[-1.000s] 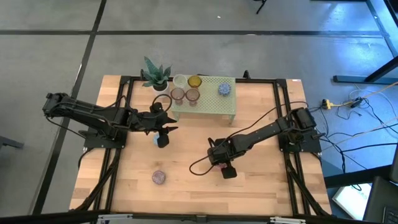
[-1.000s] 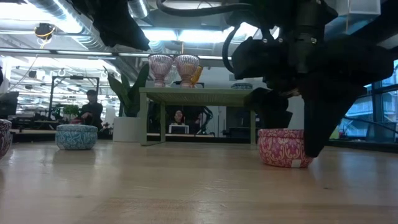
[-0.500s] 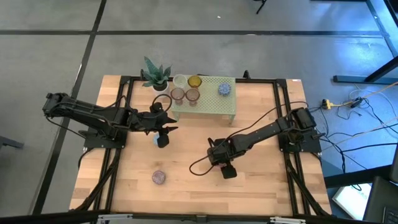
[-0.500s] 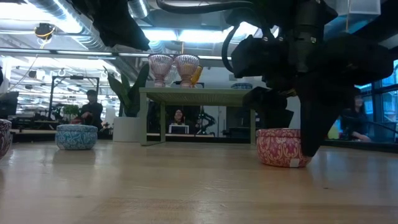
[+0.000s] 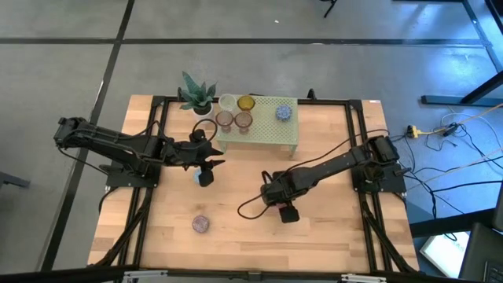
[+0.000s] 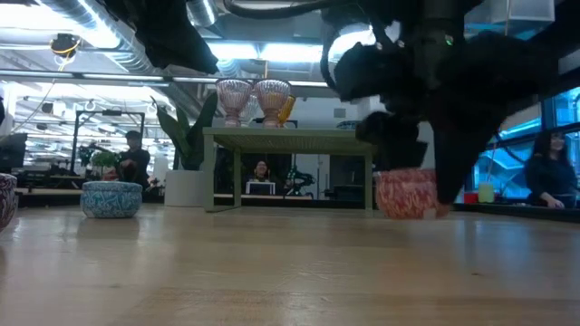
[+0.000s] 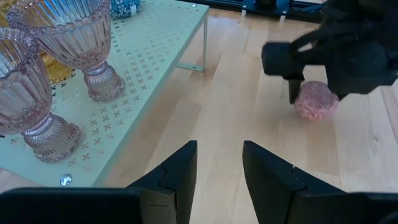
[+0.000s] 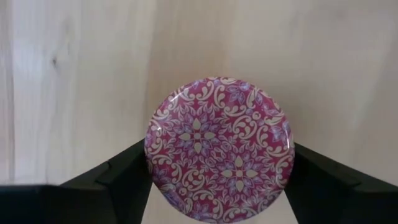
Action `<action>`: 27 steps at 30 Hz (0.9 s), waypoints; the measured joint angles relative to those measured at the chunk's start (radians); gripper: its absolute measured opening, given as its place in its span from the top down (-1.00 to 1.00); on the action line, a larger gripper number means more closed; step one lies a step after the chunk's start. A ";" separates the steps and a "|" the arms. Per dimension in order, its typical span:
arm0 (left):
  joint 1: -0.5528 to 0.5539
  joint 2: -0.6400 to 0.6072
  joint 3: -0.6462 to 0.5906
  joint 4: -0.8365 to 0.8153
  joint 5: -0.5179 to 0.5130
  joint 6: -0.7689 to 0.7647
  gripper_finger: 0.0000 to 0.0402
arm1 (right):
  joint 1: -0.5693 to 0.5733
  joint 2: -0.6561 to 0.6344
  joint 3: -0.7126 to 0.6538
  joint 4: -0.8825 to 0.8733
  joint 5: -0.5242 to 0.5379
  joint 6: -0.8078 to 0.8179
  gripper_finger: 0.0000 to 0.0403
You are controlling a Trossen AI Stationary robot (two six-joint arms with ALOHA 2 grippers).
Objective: Pick & Place candle stick holders
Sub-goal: Put the pink scented candle on the shelf
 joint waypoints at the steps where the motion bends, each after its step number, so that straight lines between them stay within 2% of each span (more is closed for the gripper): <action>1: 0.000 0.000 0.000 0.000 0.000 0.000 0.38 | -0.003 0.000 0.020 -0.028 0.014 -0.001 -0.49; 6: 0.000 0.000 0.000 0.000 0.000 0.000 0.38 | -0.024 0.000 0.139 -0.211 0.070 -0.001 -0.59; 14: 0.000 0.000 0.000 0.000 0.000 0.000 0.38 | -0.063 0.000 0.335 -0.473 0.163 -0.070 -0.48; 18: 0.000 0.000 0.000 0.000 0.000 0.000 0.38 | -0.096 0.000 0.442 -0.597 0.244 -0.096 -0.53; 22: 0.000 0.000 0.000 0.000 0.000 0.000 0.38 | -0.145 -0.001 0.543 -0.662 0.301 -0.159 -0.59; 27: 0.000 0.000 0.000 0.000 0.000 0.000 0.38 | -0.244 -0.002 0.629 -0.693 0.316 -0.243 -0.54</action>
